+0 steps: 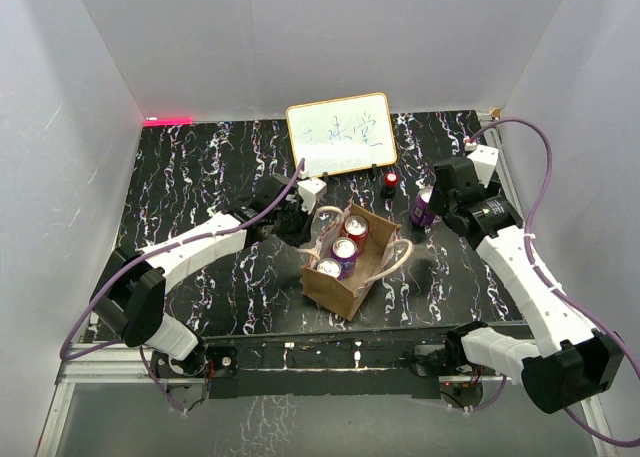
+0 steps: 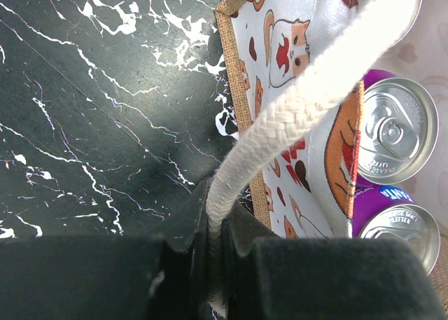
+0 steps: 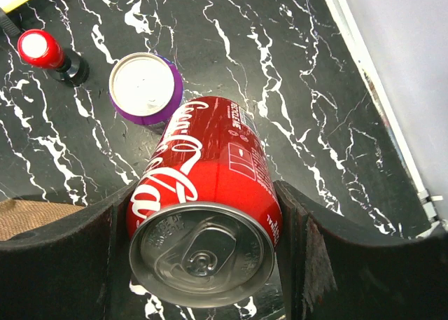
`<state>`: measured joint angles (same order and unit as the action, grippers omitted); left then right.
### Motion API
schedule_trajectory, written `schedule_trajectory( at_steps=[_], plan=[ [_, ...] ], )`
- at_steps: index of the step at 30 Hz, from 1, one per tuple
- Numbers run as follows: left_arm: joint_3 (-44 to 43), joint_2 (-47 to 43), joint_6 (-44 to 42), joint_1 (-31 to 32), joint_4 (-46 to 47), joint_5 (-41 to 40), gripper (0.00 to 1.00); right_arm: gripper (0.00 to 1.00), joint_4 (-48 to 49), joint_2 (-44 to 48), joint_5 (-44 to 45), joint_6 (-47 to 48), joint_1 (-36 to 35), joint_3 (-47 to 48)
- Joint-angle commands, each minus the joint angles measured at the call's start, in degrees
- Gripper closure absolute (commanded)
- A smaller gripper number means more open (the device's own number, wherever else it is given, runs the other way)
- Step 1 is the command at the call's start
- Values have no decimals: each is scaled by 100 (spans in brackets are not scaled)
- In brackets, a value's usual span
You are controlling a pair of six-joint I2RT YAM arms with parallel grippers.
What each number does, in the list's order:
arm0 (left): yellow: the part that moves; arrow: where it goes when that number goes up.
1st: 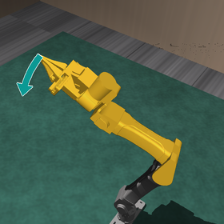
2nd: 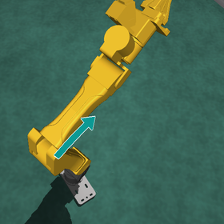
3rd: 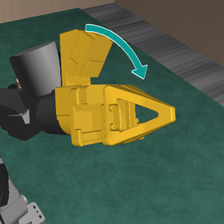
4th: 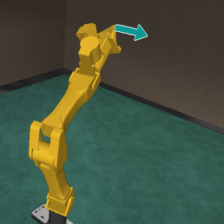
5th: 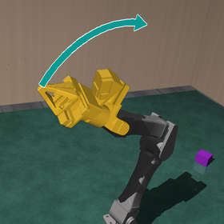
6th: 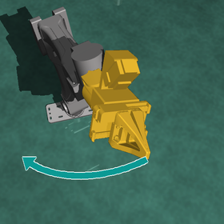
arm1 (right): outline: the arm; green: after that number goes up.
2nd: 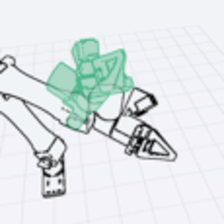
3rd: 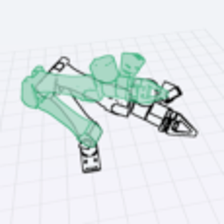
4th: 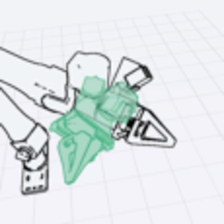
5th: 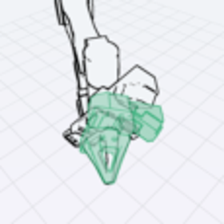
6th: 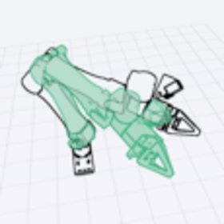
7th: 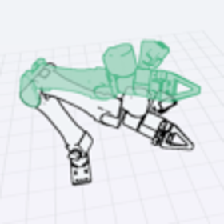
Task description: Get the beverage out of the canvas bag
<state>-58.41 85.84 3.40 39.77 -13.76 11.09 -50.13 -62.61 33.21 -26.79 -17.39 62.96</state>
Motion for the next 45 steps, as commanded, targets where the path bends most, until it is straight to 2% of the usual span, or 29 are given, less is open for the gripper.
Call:
schedule_trajectory(
  at_steps=[1, 4, 10, 16, 24, 31, 39, 42, 45],
  plan=[
    [-135, -146, -34, 48, -119, 42, 100, 93, 602, -78, -284, -157, 641, 263],
    [-153, -134, -28, 49, -121, 91, 100, 93, 718, -338, -701, -279, 1313, 290],
    [-135, -137, -33, 57, -113, 57, 100, 92, 1149, -910, -1361, -735, 1969, 186],
    [-144, -115, -23, 84, -109, 118, 100, 92, 1513, -1780, -1603, -837, 2199, 274],
    [-153, -115, -14, 89, -110, 145, 100, 92, 1229, -2909, -1981, -694, 2381, 983],
    [-154, -135, -12, 92, -119, 143, 100, 91, 1189, -3199, -2018, -688, 2415, 1062],
    [-162, -164, -11, 101, -135, 132, 100, 85, 1211, -3245, -1873, -661, 2415, 1010],
    [-161, -177, -11, 97, -131, 130, 100, 77, 1242, -3233, -1821, -674, 2415, 990],
    [-162, -180, -15, 101, -142, 130, 100, 64, 1251, -3234, -1852, -690, 2411, 1007]
  ],
)
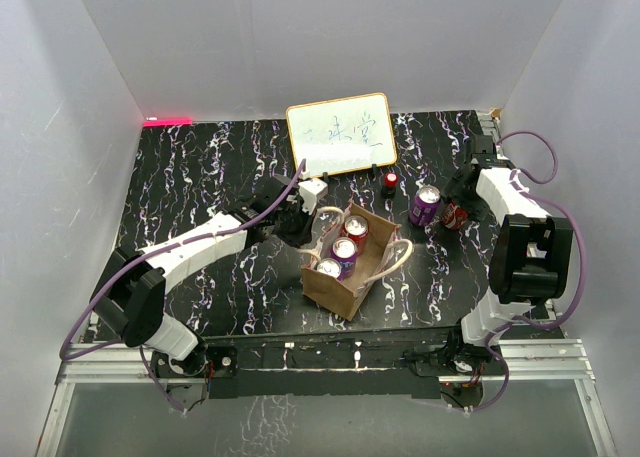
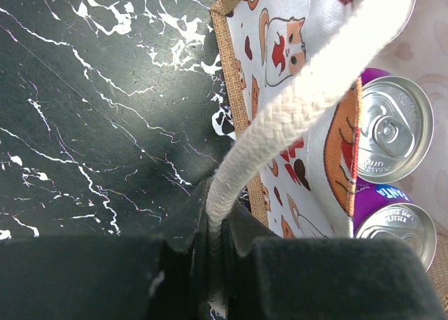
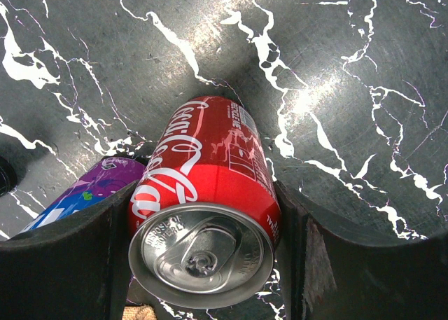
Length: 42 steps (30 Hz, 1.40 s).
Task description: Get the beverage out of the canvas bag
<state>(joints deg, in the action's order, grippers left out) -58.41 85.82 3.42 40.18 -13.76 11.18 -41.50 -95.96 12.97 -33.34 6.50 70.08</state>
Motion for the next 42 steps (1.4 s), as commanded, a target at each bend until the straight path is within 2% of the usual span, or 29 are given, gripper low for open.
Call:
schedule_trajectory(
  at_steps=[1, 9, 13, 16, 17, 21, 28, 33, 38, 42],
  plan=[
    [-162, -186, -12, 60, -144, 114, 100, 59, 395, 102, 151, -32, 26, 302],
    [-153, -224, -16, 60, -136, 94, 100, 35, 412, 252, 134, 35, 26, 342],
    [-153, -223, -15, 60, -135, 94, 100, 17, 394, 384, 105, 92, 22, 391],
    [-146, -211, -7, 59, -127, 96, 100, 14, 382, 542, 101, 144, 22, 400],
    [-144, -214, -8, 60, -127, 95, 100, 9, 368, 608, 104, 152, 26, 401],
    [-144, -213, -17, 60, -136, 70, 100, 9, 261, 1046, -9, 163, 27, 201],
    [-123, -259, -22, 69, -127, 11, 100, 8, 576, 2580, -227, 440, 26, -1123],
    [-137, -233, -15, 68, -129, 59, 100, 8, 595, 3451, -700, 553, 22, -1778],
    [-135, -214, -7, 83, -125, 69, 100, 9, 572, 3853, -1178, 576, 27, -1856],
    [-127, -225, -16, 101, -143, 5, 100, 9, 635, 3877, -2090, 709, 26, -1514]
  ],
)
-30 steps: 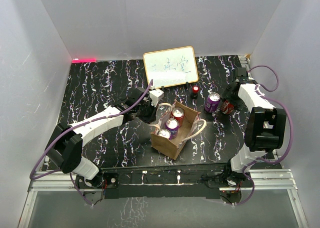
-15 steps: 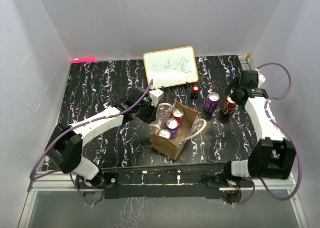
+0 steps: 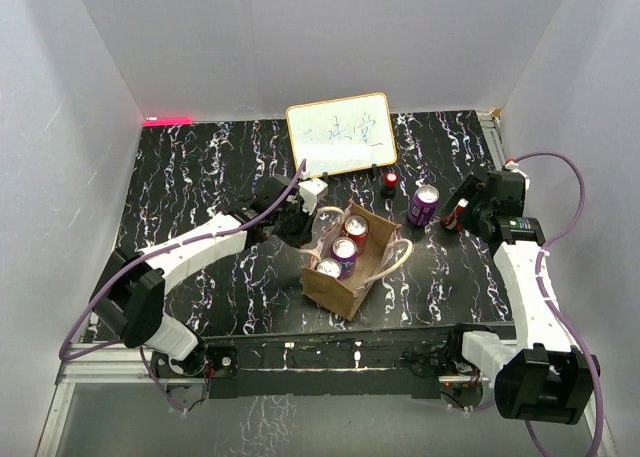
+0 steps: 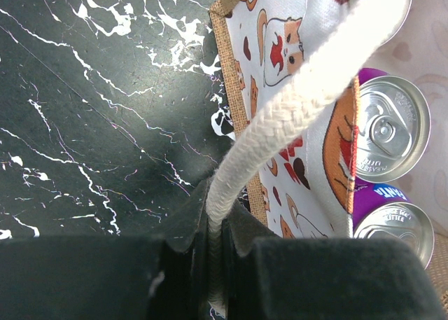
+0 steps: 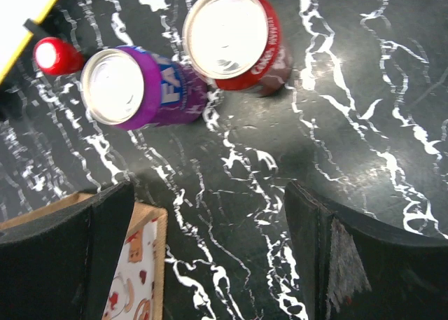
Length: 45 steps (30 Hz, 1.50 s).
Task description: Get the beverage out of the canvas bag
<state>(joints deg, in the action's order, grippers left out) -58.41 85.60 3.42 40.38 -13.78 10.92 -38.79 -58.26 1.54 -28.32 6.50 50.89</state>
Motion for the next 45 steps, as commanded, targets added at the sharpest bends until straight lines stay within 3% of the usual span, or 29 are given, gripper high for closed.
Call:
schedule_trajectory(
  at_steps=[1, 5, 8, 11, 18, 23, 32, 45],
  plan=[
    [-127, -214, -23, 77, -142, 14, 100, 10, 426, 89, -1327, 250, 26, 508],
    [-118, -236, -30, 84, -145, -24, 100, 8, 710, -103, -2843, 257, 20, 892],
    [-117, -237, -29, 92, -147, -33, 100, 7, 958, -247, -3493, 102, -117, 1139],
    [-131, -229, -30, 93, -149, -12, 100, 7, 1007, -368, -3573, 103, -544, 1444],
    [-135, -193, -33, 99, -158, -20, 100, 6, 716, -918, -3597, 140, -2307, 1662],
    [-135, -180, -41, 99, -160, -49, 100, 5, 297, -1070, -3019, 77, -3109, 1626],
    [-164, -102, -42, 100, -169, -2, 100, 2, -568, -1400, -1699, -225, -3761, 1538],
    [-150, -164, -57, 101, -186, -80, 100, 2, -706, -2240, 330, -2424, -4800, 1723]
  ],
)
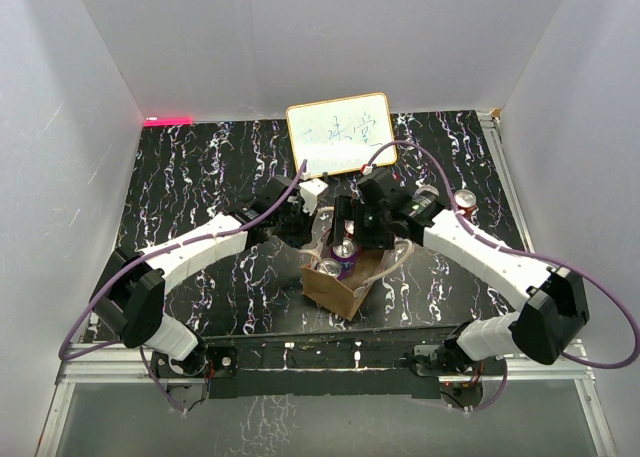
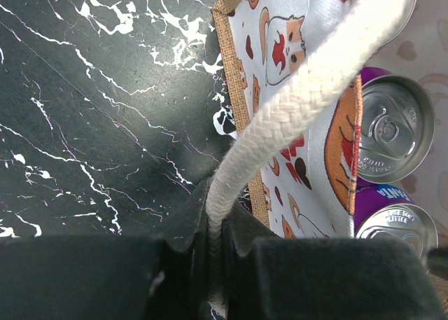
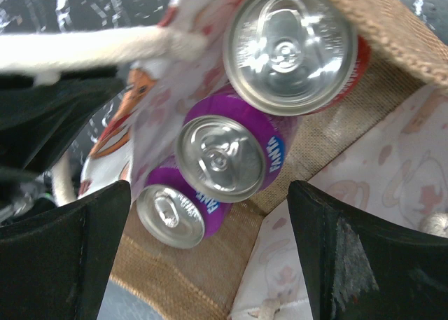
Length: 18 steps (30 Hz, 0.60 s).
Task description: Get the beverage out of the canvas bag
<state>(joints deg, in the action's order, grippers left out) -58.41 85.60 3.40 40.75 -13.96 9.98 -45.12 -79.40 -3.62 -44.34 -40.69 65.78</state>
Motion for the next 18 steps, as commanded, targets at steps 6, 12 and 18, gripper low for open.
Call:
schedule_trajectory(
  at_steps=[6, 12, 18],
  plan=[
    [-144, -226, -67, 64, -174, -4, 100, 2, 13, -133, 1049, -1177, -186, 125],
    [-144, -237, -65, 56, -178, 4, 100, 2, 64, -193, 1143, -1453, -210, 76],
    [-153, -219, -64, 64, -191, 13, 100, 2, 107, -265, 1213, -1936, -228, -15]
  ],
)
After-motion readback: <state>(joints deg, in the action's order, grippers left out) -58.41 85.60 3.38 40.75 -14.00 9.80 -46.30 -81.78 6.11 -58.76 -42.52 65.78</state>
